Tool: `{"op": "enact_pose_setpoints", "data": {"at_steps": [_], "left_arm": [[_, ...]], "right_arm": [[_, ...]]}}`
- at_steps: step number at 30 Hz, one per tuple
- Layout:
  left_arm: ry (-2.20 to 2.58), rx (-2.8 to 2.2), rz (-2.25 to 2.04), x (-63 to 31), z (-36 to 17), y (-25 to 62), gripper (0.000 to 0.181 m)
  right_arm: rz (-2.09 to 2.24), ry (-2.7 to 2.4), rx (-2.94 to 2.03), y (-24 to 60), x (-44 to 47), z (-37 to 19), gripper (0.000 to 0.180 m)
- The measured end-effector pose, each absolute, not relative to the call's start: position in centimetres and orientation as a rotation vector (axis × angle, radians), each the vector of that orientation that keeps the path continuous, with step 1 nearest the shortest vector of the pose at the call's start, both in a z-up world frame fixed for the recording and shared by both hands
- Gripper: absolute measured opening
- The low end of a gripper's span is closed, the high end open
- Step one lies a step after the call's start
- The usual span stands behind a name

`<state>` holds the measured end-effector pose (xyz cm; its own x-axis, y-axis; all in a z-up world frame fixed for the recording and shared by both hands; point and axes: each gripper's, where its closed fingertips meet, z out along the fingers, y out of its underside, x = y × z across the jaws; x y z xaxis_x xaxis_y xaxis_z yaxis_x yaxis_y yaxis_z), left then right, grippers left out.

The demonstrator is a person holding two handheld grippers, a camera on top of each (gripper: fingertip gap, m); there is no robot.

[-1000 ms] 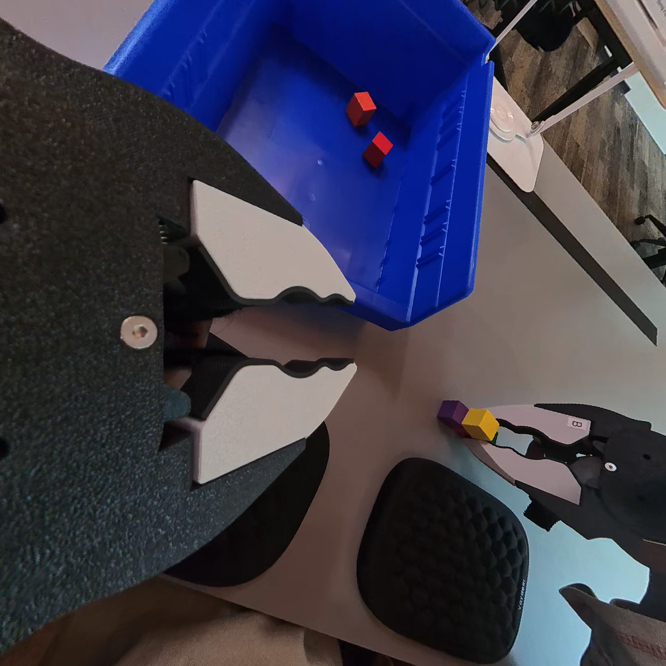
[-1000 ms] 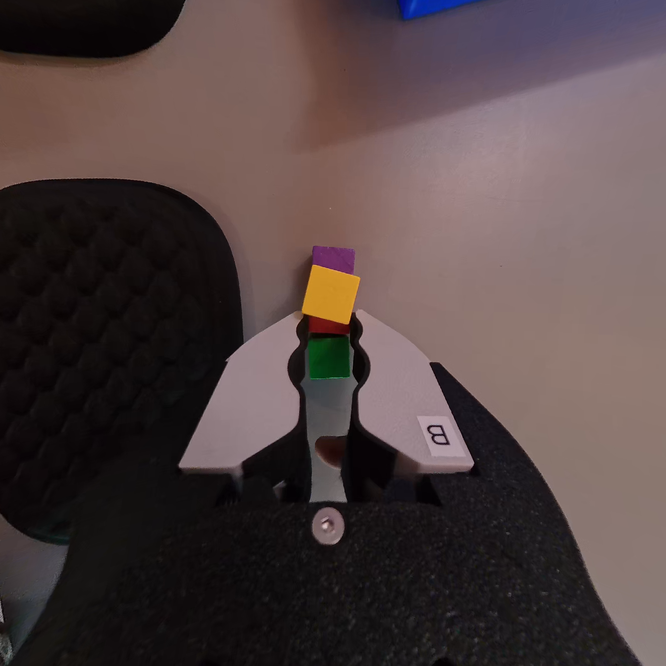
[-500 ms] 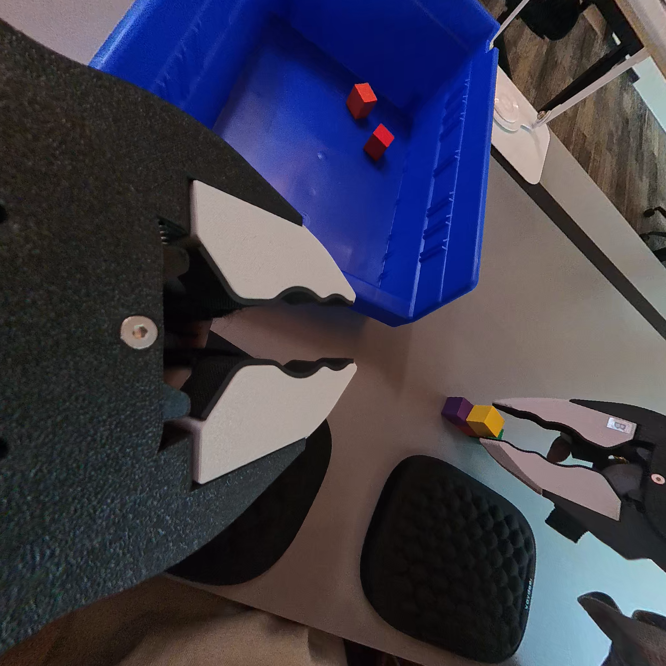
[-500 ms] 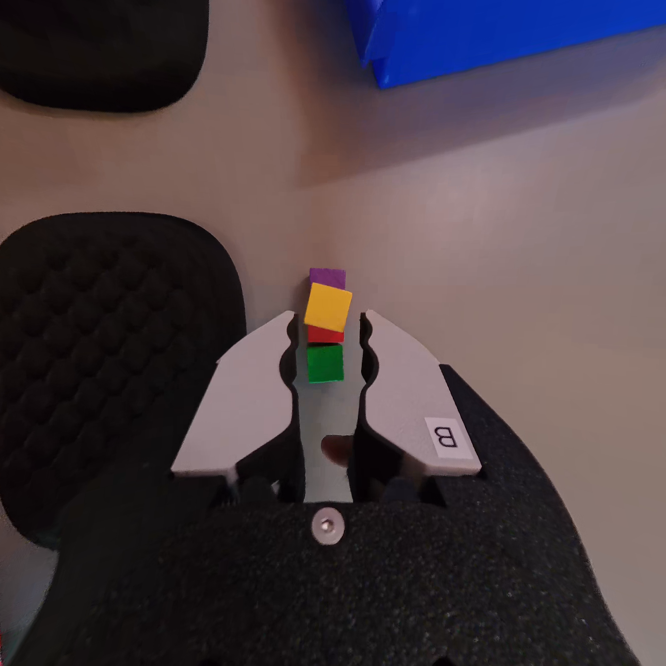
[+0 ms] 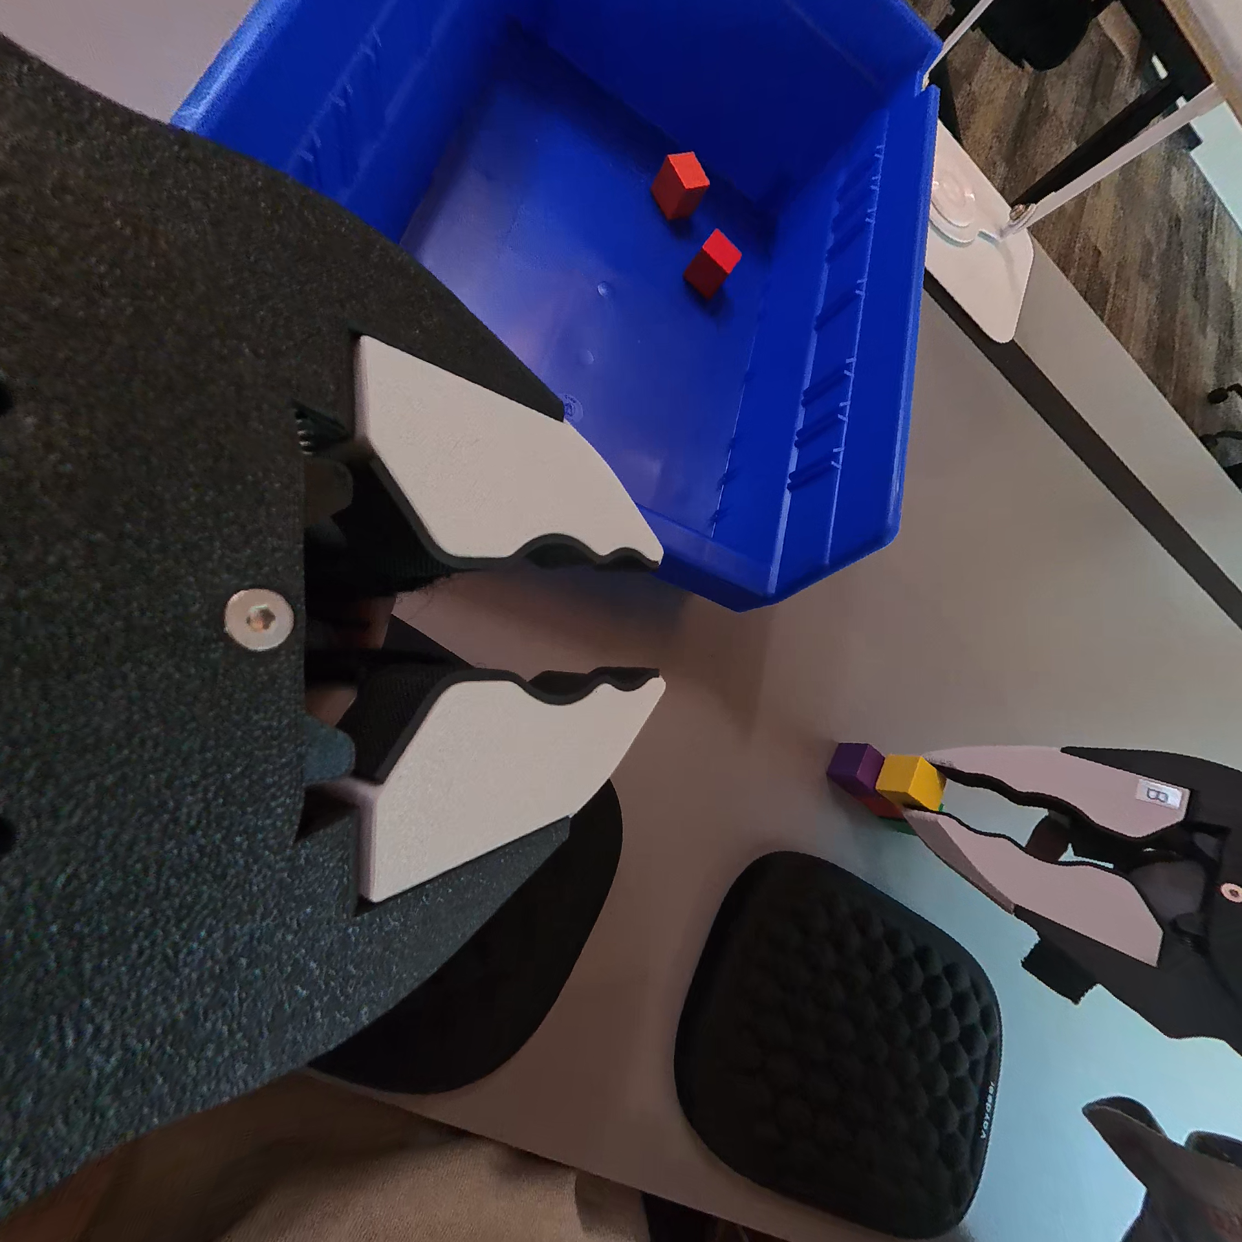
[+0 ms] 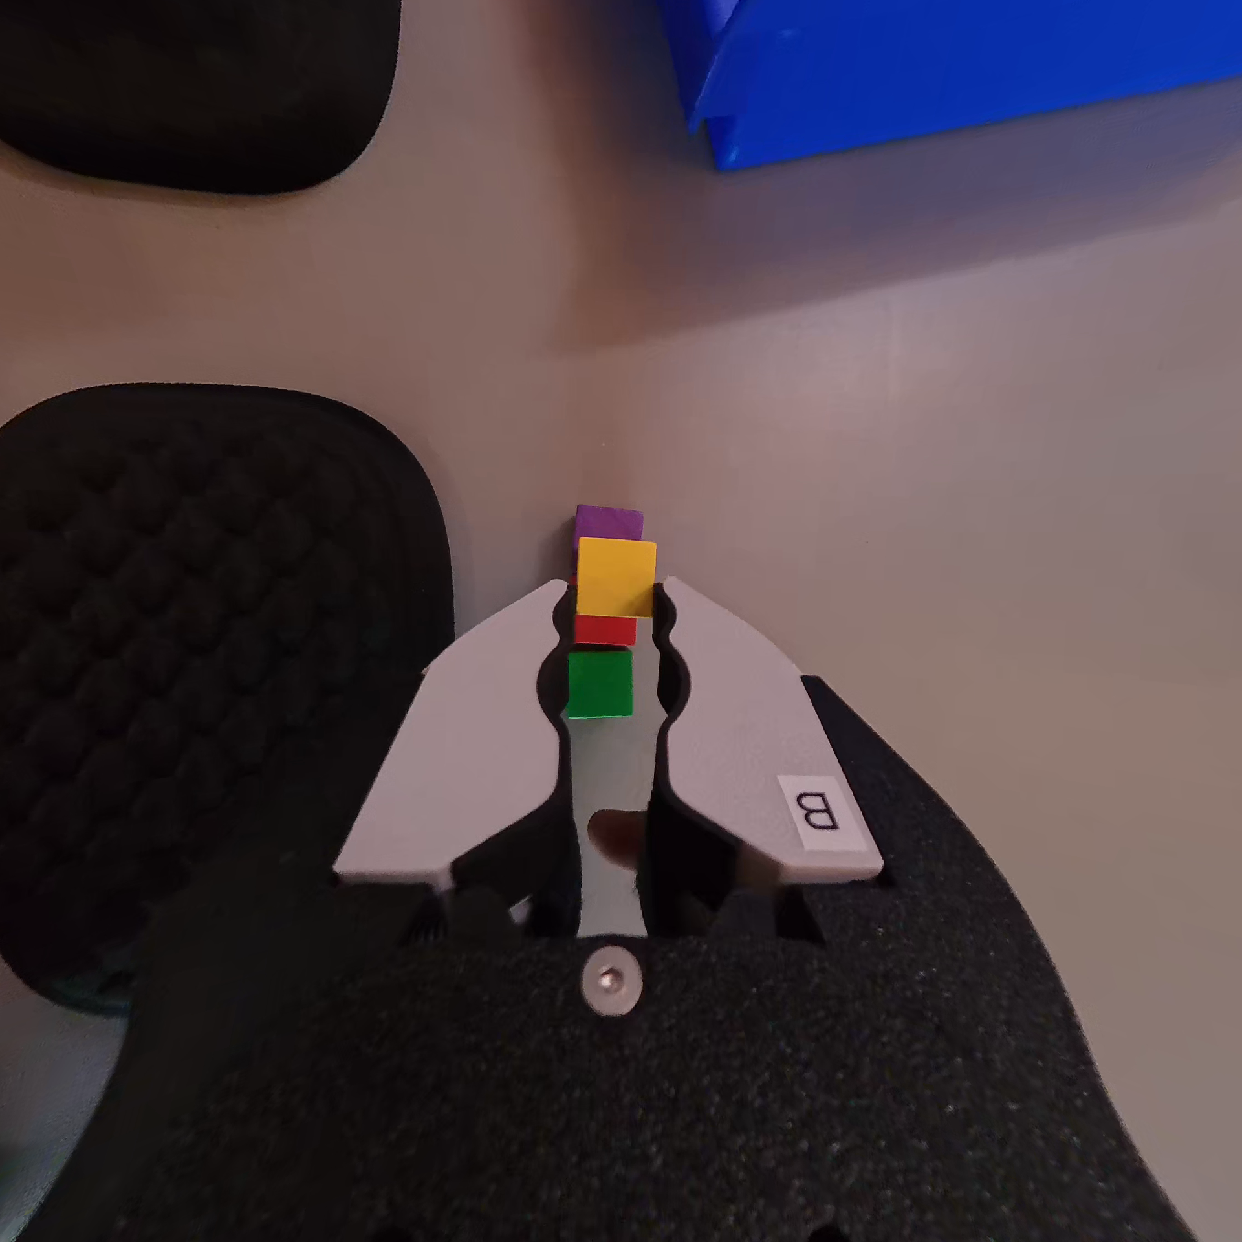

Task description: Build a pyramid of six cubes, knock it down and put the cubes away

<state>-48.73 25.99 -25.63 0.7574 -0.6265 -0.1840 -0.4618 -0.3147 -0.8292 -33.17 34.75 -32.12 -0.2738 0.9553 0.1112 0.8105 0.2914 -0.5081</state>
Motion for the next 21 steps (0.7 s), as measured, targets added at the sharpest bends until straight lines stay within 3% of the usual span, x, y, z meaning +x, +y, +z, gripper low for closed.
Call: {"op": "enact_pose_setpoints", "data": {"at_steps": [8, 15, 21], "left_arm": [[0.830, -1.975, -0.209, -48.7, -25.9, 26.0, 0.027], [0.826, -1.970, -0.208, -48.8, -26.0, 25.9, 0.027], [0.831, -1.971, -0.213, -48.6, -26.1, 26.1, 0.027]], "right_arm": [[0.517, -2.161, -1.606, 34.7, -33.3, -32.2, 0.022], [0.549, -2.125, -1.682, 35.0, -31.6, -31.6, 0.036], [0.497, -2.126, -1.721, 35.8, -30.0, -33.4, 0.028]]}}
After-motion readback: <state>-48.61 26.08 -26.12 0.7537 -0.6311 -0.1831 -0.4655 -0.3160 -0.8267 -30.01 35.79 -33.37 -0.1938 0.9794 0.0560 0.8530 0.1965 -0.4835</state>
